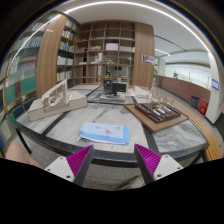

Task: Fold towel

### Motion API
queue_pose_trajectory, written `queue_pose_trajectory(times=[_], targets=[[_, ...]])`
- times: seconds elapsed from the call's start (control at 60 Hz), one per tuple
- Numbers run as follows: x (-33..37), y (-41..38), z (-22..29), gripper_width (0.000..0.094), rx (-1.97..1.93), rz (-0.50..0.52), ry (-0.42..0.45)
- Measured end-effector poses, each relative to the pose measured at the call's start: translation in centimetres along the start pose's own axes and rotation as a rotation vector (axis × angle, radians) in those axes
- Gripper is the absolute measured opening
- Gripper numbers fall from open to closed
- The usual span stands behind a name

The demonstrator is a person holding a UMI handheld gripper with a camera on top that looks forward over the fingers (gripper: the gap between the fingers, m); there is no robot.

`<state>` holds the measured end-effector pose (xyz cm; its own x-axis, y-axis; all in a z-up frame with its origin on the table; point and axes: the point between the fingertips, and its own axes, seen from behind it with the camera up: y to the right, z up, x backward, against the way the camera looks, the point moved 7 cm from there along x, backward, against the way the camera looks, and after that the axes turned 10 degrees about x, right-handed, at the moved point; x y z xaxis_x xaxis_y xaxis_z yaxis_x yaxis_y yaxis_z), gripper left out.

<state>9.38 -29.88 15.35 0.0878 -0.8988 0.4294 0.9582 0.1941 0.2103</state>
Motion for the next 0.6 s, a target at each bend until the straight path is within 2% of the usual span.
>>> queue_pose_trajectory(times=[0.133, 0.417, 0.6], targets=[[-3.1, -2.2, 0.9, 0.0835, 0.033, 0.04, -0.004], [-15.7, -11.0, 3.6, 0.082, 0.091, 0.165, -0.055], [-22.8, -14.7, 4.3, 0.0808, 0.13, 0.152, -0.079]])
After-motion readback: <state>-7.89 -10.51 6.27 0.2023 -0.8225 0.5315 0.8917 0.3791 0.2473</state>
